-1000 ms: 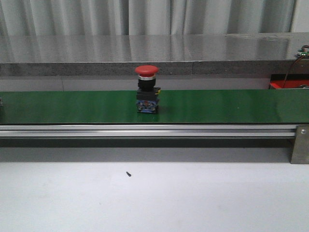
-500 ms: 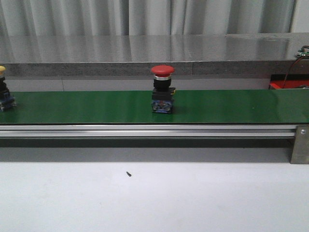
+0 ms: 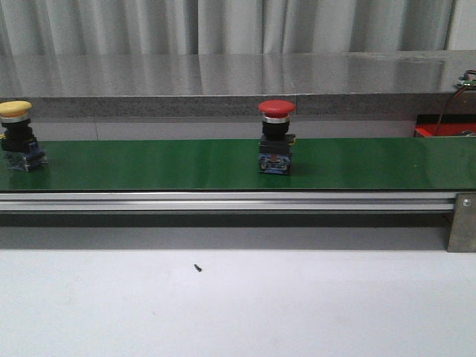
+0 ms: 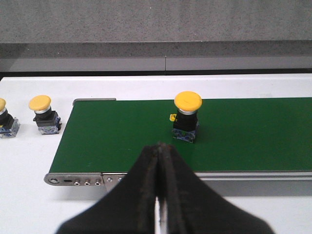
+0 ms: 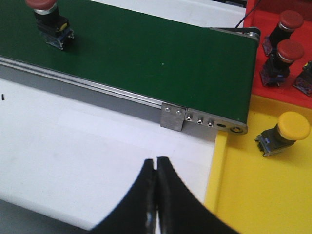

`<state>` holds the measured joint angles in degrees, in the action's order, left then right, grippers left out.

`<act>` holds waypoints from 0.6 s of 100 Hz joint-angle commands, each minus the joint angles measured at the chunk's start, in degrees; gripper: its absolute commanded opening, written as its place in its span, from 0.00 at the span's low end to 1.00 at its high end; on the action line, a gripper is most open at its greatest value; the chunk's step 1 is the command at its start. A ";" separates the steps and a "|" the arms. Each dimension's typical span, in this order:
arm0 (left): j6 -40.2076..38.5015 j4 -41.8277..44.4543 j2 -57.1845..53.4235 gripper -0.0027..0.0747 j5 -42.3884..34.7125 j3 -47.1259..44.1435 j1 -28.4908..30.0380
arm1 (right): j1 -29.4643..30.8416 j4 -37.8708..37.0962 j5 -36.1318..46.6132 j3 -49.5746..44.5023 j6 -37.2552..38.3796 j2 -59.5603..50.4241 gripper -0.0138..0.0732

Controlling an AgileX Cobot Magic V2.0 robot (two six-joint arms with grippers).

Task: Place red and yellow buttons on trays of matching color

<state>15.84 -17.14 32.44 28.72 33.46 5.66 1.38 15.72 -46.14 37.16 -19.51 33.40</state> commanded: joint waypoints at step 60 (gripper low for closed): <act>0.01 -1.59 -0.02 0.01 -4.12 1.39 -0.30 | 0.04 10.09 2.45 6.80 -0.46 12.02 0.82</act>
<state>15.84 -17.49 32.22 28.48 33.43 5.66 1.38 22.43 -46.15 39.79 -19.51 40.89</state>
